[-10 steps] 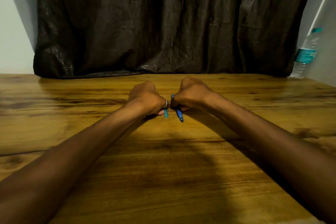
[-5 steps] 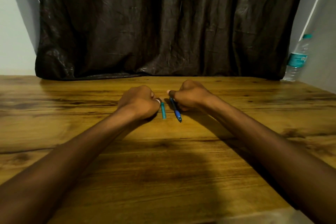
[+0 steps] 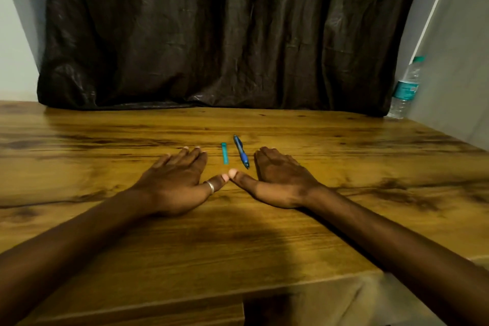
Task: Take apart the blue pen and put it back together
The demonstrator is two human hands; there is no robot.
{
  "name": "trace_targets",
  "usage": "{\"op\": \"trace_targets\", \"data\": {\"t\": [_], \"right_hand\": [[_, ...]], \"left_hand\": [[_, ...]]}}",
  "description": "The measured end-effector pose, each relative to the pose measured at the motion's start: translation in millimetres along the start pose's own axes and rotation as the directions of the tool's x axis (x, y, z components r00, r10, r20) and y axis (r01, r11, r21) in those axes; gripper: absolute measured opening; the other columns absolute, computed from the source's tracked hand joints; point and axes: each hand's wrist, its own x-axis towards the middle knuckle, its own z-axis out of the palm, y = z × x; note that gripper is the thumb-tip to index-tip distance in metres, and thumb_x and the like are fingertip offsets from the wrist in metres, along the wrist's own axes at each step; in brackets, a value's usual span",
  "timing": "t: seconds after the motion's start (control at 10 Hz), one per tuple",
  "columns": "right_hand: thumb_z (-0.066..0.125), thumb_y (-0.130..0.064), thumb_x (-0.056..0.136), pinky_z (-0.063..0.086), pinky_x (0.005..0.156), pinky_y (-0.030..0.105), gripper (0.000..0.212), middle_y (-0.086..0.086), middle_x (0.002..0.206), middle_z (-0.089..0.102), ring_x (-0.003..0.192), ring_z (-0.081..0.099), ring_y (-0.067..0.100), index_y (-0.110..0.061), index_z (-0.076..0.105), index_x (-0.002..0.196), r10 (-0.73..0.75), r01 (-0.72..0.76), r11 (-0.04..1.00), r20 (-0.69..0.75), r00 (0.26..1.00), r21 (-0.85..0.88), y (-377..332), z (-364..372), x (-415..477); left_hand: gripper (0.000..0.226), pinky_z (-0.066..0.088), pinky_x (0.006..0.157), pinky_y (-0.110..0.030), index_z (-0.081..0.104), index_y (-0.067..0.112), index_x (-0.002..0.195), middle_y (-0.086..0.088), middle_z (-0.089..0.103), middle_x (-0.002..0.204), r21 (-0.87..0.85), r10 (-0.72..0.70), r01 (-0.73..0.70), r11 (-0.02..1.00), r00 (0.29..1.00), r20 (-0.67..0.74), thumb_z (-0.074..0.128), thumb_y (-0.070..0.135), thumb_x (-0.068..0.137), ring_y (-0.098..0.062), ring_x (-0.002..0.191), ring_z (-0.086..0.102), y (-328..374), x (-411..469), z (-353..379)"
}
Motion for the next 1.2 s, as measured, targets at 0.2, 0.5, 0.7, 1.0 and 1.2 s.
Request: {"op": "trace_targets", "data": {"t": [0.2,0.5,0.7,1.0,1.2], "right_hand": [[0.011,-0.088,0.079,0.003,0.124,0.041,0.106,0.002,0.168,0.0,0.154,-0.004,0.018,-0.018,0.007,0.159,-0.02,0.024,0.998,0.062,0.998,-0.062,7,9,5],[0.004,-0.083,0.084,-0.001,0.124,0.044,0.102,0.008,0.167,-0.011,0.153,-0.014,0.021,-0.013,-0.001,0.158,-0.016,0.022,0.998,0.102,0.995,-0.053,-3,-5,-5],[0.027,-0.071,0.093,0.014,0.122,0.052,0.091,0.019,0.163,0.021,0.152,0.014,0.033,-0.004,0.024,0.155,0.042,-0.047,0.999,0.145,0.989,0.026,-11,-23,-13],[0.032,-0.067,0.093,0.018,0.12,0.058,0.087,0.023,0.161,0.025,0.15,0.018,0.039,-0.005,0.024,0.155,0.044,-0.062,0.995,0.219,0.975,0.077,-17,-33,-8],[0.03,-0.07,0.094,0.018,0.119,0.058,0.088,0.018,0.164,0.02,0.152,0.013,0.035,-0.009,0.019,0.157,0.062,-0.077,0.989,0.121,0.991,0.128,-14,-28,3]], "left_hand": [[0.106,0.001,0.127,-0.037,-0.006,0.028,0.162,0.005,-0.011,0.172,0.078,0.038,-0.033,0.996,0.997,-0.066,0.0,0.088,0.076,-0.014,0.158,-0.008,-7,7,12],[0.091,0.022,0.122,-0.044,0.046,0.006,0.152,-0.016,0.041,0.16,-0.04,0.058,-0.064,0.997,0.988,-0.141,0.01,0.068,0.095,-0.035,0.149,0.037,-4,-11,7],[0.082,0.026,0.121,-0.057,0.045,0.001,0.151,-0.022,0.039,0.16,-0.126,0.015,-0.012,0.992,1.0,0.027,0.028,0.06,0.097,-0.043,0.148,0.036,2,-15,-8],[0.086,0.033,0.114,-0.065,0.05,-0.001,0.147,-0.025,0.044,0.156,-0.148,-0.007,0.032,0.988,0.986,0.167,0.038,0.062,0.09,-0.048,0.143,0.043,5,-8,-17],[0.079,0.03,0.117,-0.057,0.049,0.008,0.149,-0.016,0.042,0.161,-0.179,-0.059,0.064,0.982,0.998,0.03,0.041,0.058,0.089,-0.039,0.149,0.037,5,2,-34]]}}
